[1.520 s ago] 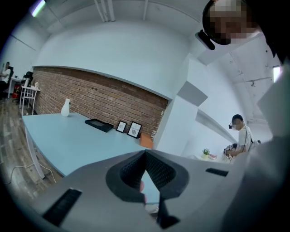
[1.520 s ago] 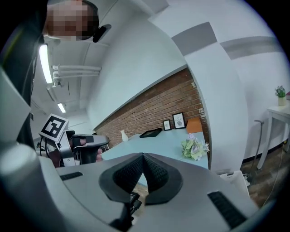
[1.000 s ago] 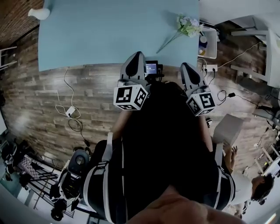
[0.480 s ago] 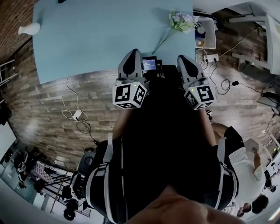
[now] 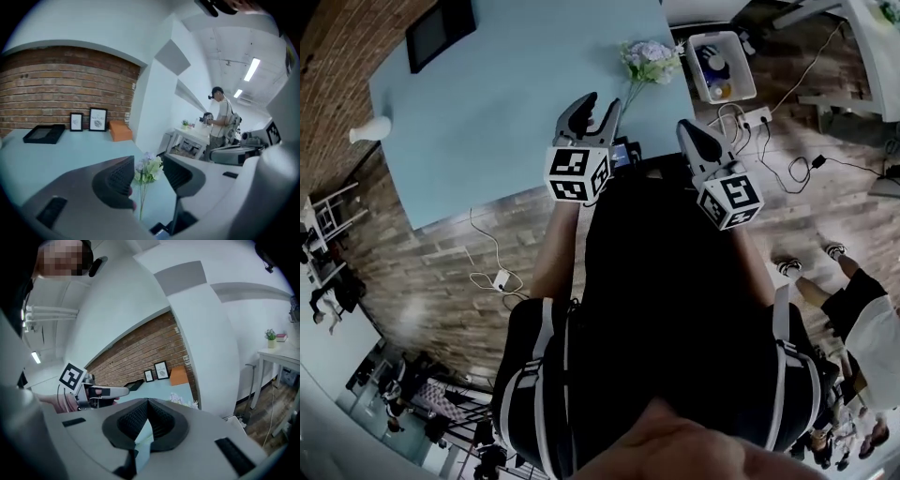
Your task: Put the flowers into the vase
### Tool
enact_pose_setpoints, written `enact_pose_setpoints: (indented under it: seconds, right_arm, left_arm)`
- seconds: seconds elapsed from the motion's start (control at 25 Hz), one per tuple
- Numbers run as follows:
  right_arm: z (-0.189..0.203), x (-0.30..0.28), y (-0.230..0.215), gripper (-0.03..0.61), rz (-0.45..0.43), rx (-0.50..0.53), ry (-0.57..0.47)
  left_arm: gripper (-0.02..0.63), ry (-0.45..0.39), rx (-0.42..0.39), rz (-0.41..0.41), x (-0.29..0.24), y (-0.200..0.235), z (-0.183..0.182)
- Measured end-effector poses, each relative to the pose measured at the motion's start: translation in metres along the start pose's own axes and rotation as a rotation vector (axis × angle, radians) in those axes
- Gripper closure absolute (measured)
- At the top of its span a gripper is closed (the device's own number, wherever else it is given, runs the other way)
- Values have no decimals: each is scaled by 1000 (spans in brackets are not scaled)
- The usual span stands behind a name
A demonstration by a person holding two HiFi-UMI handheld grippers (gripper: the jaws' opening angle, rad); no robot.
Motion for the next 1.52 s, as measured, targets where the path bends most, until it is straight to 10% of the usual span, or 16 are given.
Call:
enact_pose_setpoints:
  seconds: [0.32, 0.92, 1.24, 1.52]
  right_arm:
    - [20, 25, -44, 560, 87, -87, 17]
    - [36, 85, -123, 560, 281, -207, -13]
    - [33, 84, -115, 560, 261, -201, -28]
    - [23, 63, -118, 560, 139, -163, -4]
  left_arm:
    - [120, 433, -144, 133, -121, -3, 85]
    - [149, 686, -282, -43, -225, 10, 133]
    - [390, 680, -267, -162, -207, 31, 123]
    - [411, 337, -153, -349, -131, 64, 60]
Point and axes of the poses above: the fingertips, and each gripper's own axes: x backward along the fingers, y to its left, z out of its underside, the point moved 2 cm from there along x, backward along the fingers
